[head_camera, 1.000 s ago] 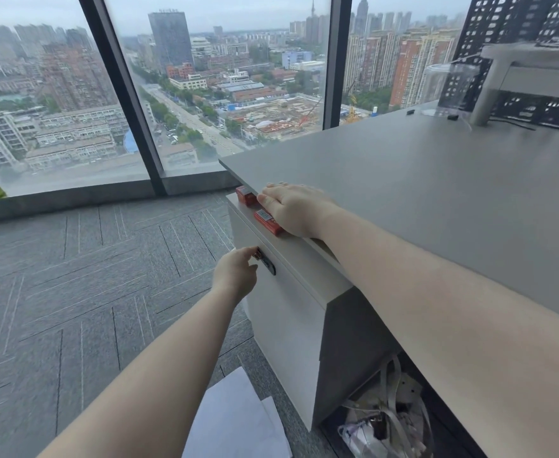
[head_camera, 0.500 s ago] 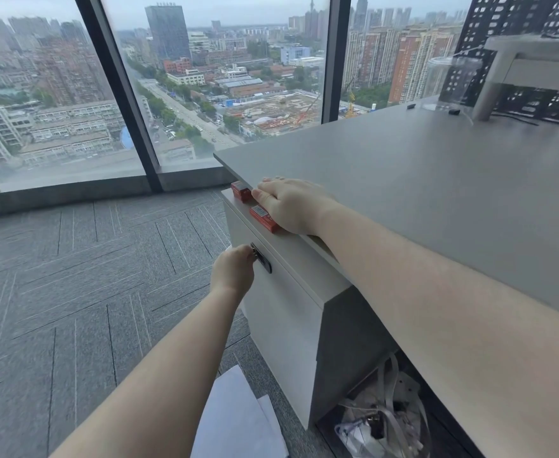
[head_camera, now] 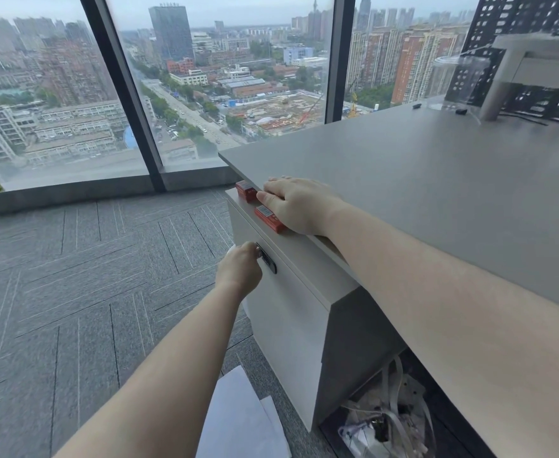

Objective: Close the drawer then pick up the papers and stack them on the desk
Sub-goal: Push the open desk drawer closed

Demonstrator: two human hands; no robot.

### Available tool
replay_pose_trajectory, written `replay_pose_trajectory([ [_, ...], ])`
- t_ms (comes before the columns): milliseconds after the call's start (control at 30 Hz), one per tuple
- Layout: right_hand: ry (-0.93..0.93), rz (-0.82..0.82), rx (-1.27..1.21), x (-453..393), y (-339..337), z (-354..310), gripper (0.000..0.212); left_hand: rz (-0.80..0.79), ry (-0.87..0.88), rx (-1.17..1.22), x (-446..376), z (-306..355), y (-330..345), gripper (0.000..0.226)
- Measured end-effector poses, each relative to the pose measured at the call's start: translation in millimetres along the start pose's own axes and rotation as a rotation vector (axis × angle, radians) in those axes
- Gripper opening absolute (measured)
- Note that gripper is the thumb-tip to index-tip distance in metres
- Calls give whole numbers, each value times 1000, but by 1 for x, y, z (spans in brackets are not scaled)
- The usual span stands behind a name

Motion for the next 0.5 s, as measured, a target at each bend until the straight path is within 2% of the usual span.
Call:
replay_pose_trajectory([
  [200, 7, -2, 2, 2, -1, -1, 54, -65, 45, -78, -3, 3, -7, 23],
  [500, 6, -7, -1, 1, 0, -1, 50, -89, 32, -183, -2, 3, -12, 20],
])
Point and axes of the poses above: each hand's wrist, its own x-axis away from the middle knuckle, its own y-axis out of the palm, z = x × y, the point moved 7 cm from there along -x, towards the middle knuckle, and after that the axes turned 2 degrees about y, right-handed, at the moved point
